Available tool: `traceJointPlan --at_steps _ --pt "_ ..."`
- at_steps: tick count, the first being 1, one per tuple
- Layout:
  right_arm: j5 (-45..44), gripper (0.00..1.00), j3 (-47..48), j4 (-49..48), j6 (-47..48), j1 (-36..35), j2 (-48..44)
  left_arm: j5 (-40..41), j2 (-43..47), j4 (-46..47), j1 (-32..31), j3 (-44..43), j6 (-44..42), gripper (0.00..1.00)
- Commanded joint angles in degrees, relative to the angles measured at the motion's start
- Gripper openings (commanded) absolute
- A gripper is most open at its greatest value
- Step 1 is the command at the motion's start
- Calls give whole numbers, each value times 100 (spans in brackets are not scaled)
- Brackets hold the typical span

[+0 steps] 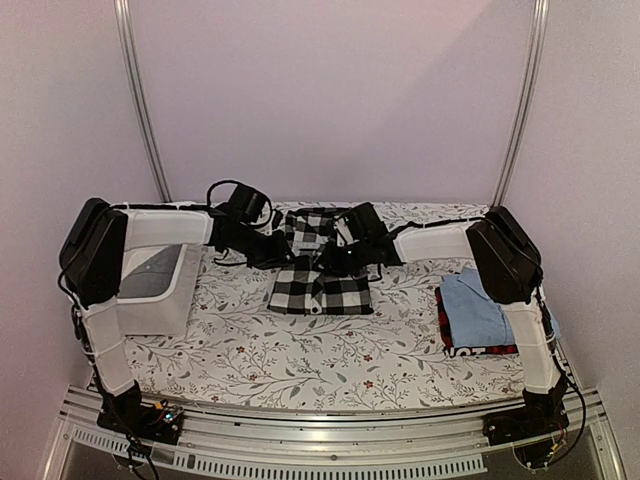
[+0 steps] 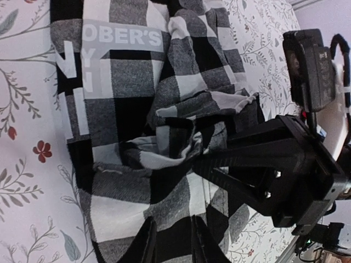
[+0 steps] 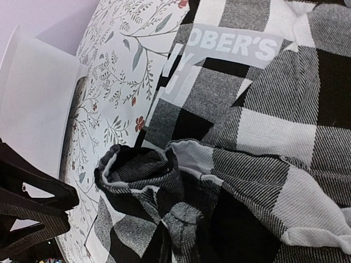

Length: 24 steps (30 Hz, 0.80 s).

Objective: Fold and stack the long sleeve shirts
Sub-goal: Smooth out the 2/3-rectangle-folded shirt at the center of the board.

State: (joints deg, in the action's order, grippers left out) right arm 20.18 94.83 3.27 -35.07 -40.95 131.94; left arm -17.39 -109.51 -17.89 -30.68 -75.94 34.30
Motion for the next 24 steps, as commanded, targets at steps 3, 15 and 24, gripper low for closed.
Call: traceJointPlan --at_steps 3,15,24 --pt "-212 27 -237 -80 -31 -53 -307 -179 -707 421 -56 -357 115 22" --pt "-933 50 -1427 49 321 413 -1660 -73 -1318 374 90 -668 124 23" --pt "-1191 53 -1199 350 699 496 -1184 -160 -958 407 49 -743 42 25"
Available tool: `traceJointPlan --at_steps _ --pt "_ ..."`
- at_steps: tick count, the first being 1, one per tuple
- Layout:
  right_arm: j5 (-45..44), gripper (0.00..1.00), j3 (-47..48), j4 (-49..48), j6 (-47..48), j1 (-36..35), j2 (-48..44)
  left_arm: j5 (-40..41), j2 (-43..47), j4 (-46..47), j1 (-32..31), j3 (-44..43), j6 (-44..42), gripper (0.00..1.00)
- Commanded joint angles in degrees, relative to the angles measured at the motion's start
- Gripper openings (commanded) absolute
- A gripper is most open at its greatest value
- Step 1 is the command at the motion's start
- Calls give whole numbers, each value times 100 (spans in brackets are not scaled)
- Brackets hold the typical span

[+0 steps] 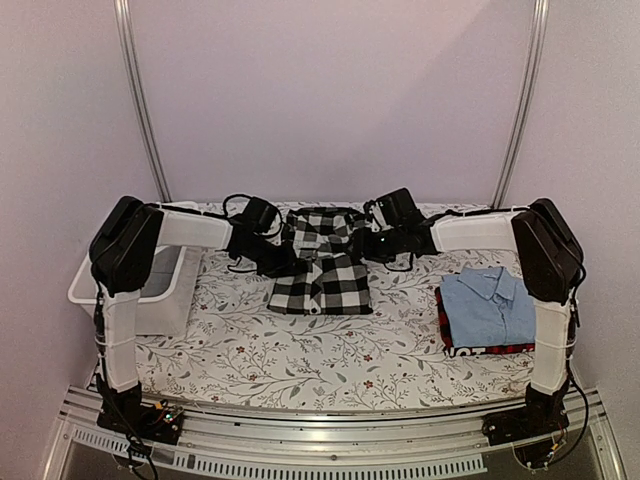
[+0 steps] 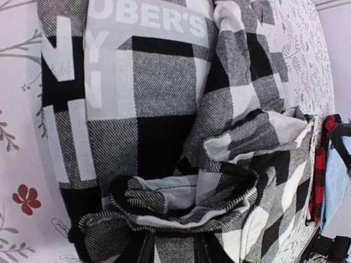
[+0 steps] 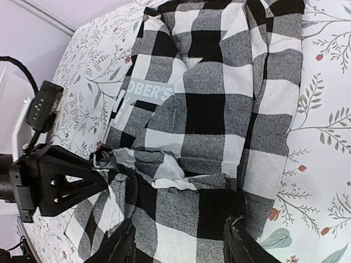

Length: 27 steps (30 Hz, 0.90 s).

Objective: Fold and stack the long sleeve shirts
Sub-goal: Smooth out the 2/3-rectangle-folded shirt at the center of the board.

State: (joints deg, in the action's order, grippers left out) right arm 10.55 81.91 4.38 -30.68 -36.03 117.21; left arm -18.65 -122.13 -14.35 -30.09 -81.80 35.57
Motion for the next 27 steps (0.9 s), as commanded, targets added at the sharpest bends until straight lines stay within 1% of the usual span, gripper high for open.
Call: traceJointPlan --at_steps 1,3,6,9,11,13,14,16,17,19,23,27 --pt "-233 53 89 233 263 23 349 -41 299 75 -27 -153 -88 25" --pt "-193 53 129 239 262 44 455 -91 243 135 -52 -165 -79 25" --pt "-106 49 235 241 264 51 641 -153 68 187 -53 -235 -45 26" --pt "-81 42 310 239 260 52 739 -135 -57 110 -57 -370 -43 26" --pt "-53 34 348 243 250 52 751 -75 -101 61 -45 -416 -44 27" --pt "-55 22 354 243 259 53 699 7 -153 -25 -35 -461 -52 27" --pt "-111 14 341 258 242 52 652 31 -187 -66 -28 -475 -51 27" --pt "-314 6 296 339 205 39 472 53 -218 -122 -16 -465 -42 27" --pt "-437 3 273 397 188 31 358 85 -228 -122 -3 -456 -42 27" --pt "-744 1 220 526 159 13 106 113 -260 -131 9 -453 -42 27" --pt "-1219 0 194 818 146 13 -105 129 -368 -175 20 -509 -29 27" --pt "-1118 4 168 823 115 34 182 119 -468 -187 16 -568 -44 28"
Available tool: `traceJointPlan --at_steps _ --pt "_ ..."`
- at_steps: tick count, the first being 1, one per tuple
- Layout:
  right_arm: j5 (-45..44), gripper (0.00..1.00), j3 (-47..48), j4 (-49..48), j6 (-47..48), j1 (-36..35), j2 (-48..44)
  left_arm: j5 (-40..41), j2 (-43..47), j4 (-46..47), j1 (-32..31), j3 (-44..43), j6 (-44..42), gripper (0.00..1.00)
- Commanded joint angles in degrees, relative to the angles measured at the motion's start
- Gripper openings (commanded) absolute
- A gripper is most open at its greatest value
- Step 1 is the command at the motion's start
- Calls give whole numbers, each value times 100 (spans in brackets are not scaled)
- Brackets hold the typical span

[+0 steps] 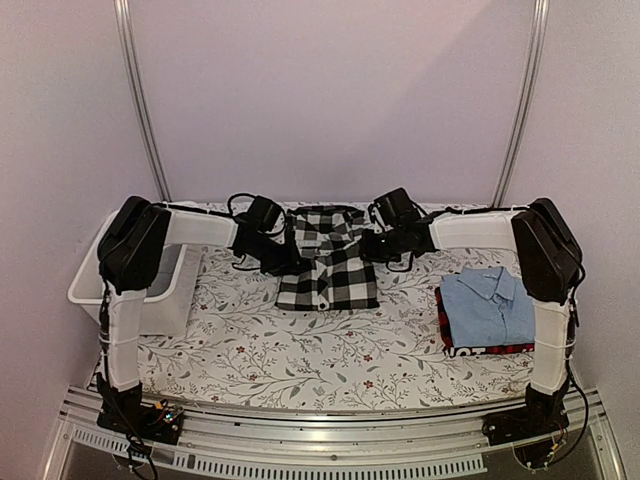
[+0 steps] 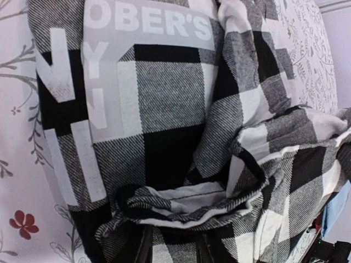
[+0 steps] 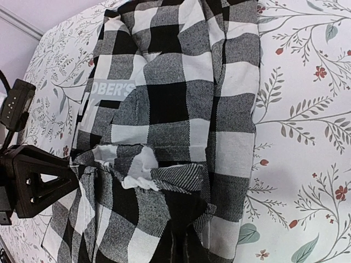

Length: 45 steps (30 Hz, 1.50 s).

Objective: Fold and stack the long sleeve shirts
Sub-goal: Smooth out the 2/3-rectangle-folded shirt at the center of the board.

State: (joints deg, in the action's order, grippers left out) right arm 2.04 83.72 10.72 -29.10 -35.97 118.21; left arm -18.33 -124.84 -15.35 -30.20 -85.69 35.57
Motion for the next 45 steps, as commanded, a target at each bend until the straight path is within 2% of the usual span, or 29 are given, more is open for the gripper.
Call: traceJointPlan --at_steps 1,3,5,9,13,16,21,23,27,32,39,45 --pt "-164 6 -2 161 -56 28 172 76 -221 -97 29 -210 -56 28" --pt "77 14 68 123 -56 41 435 21 -259 -99 27 -275 -103 28" --pt "222 28 162 106 -30 50 641 -1 -225 -109 28 -311 -144 29" --pt "175 49 244 184 56 58 669 1 -47 -161 31 -423 -337 38" --pt "-258 57 426 723 114 63 294 103 249 -459 30 -587 -452 44" --pt "-570 61 417 949 136 63 -148 273 660 -577 27 -479 -505 53" --pt "-560 61 399 1073 125 -75 -571 255 1267 -661 11 -64 -515 60" --pt "-381 57 396 1019 79 -182 -551 149 1445 -651 -23 197 -468 59" --pt "148 43 324 577 54 -369 -371 -240 1723 -223 -116 993 -256 45" --pt "393 41 455 343 -36 -331 97 -821 1726 500 -170 1866 57 28" --pt "437 41 101 293 -200 -297 246 -847 1524 869 -233 2460 185 24" --pt "278 42 -508 281 -270 -329 -473 -619 1297 655 -233 2334 62 24"
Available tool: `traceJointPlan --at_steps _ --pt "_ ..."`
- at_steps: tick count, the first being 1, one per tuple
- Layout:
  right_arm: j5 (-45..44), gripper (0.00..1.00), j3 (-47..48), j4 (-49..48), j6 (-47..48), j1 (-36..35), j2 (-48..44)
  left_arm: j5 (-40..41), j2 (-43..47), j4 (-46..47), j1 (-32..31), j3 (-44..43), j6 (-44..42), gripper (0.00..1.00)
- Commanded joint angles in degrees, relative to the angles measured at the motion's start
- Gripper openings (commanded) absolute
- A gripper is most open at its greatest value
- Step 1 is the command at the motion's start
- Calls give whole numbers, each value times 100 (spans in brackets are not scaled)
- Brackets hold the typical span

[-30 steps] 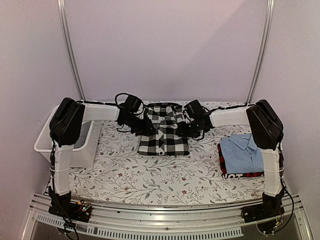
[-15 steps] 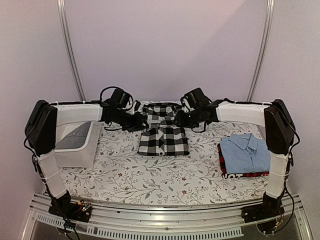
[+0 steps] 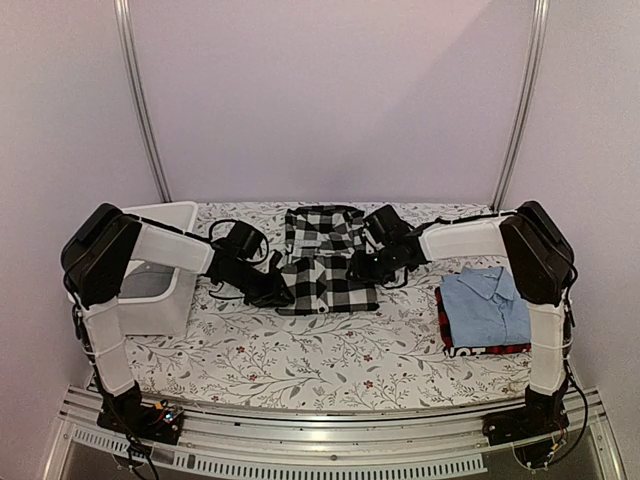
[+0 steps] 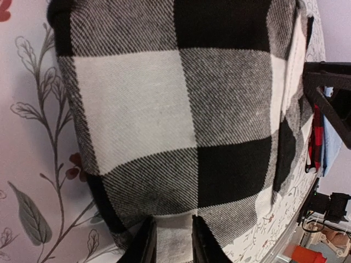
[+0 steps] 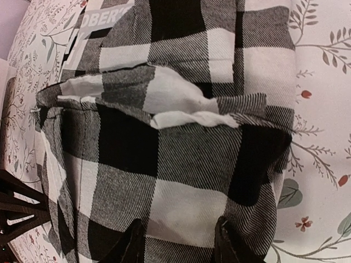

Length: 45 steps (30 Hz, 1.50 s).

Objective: Fold and stack the long sleeve shirts
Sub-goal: Smooth out the 2/3-rectangle-folded shirt at the center of the board.

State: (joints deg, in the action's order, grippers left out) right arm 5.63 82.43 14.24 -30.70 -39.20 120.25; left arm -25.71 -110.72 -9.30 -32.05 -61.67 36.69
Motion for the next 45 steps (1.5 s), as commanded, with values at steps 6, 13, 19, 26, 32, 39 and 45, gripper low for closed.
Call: traceJointPlan --at_steps 6,13,19,26,32,39,45 --pt "-62 37 -1213 -400 -371 -231 -1383 225 -97 -56 -56 -113 -92 25" --pt "325 25 -2201 -1012 -752 -242 -1293 312 113 -153 -55 -83 -134 25" --pt "247 20 -2731 -1137 -1007 -246 -1441 355 398 -219 -76 6 -172 25" --pt "37 26 -3123 -1146 -1122 -264 -2009 664 802 -233 -237 372 -69 25" --pt "-2 38 -3246 -1207 -1016 -263 -2106 1000 1086 -165 -264 734 42 24" --pt "-42 38 -3107 -1336 -754 -263 -1883 963 1130 66 -289 943 132 24" --pt "-76 35 -2937 -1380 -595 -258 -1561 934 1003 283 -296 966 153 25"
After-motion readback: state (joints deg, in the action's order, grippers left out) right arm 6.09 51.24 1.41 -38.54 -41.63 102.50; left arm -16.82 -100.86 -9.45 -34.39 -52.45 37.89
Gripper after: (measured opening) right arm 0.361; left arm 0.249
